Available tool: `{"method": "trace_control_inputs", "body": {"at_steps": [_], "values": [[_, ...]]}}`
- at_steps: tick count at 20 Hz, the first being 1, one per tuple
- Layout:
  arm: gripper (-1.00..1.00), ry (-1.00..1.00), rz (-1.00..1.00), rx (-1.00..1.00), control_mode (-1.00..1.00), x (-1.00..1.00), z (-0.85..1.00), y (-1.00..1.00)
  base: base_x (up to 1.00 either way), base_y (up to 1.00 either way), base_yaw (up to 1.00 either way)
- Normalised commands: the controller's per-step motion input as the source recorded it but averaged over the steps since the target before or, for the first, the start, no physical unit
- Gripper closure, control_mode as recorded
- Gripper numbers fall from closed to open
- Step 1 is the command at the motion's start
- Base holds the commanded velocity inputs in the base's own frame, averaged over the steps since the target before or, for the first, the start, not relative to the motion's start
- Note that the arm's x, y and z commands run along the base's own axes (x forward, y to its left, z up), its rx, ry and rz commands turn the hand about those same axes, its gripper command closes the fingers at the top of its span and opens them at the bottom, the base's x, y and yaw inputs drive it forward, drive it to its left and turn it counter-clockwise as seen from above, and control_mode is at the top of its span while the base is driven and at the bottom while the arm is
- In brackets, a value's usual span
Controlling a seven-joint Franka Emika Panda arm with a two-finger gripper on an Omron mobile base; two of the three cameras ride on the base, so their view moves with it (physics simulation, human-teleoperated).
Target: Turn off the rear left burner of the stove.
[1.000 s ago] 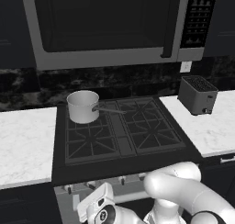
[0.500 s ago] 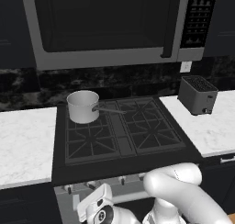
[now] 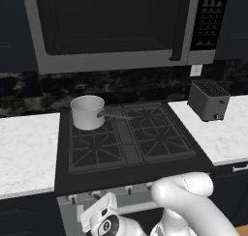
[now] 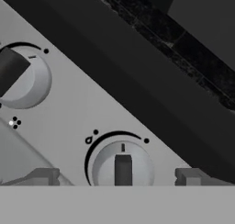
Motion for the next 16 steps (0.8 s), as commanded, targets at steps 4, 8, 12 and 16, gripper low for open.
{"method": "trace_control_inputs", "body": {"at_steps": [4, 8, 12, 16], "values": [[-1.0, 0.0, 0.0, 0.0, -1.0, 0.08, 0.0, 0.0, 0.0, 0.0, 0.0], [-1.0, 0.0, 0.0, 0.0, -1.0, 0.0, 0.0, 0.0, 0.0, 0.0, 0.0], [1.0, 0.0, 0.0, 0.0, -1.0, 0.0, 0.0, 0.0, 0.0, 0.0, 0.0], [1.0, 0.0, -0.02, 0.1, -1.0, 0.0, 0.0, 0.0, 0.0, 0.0, 0.0]]}}
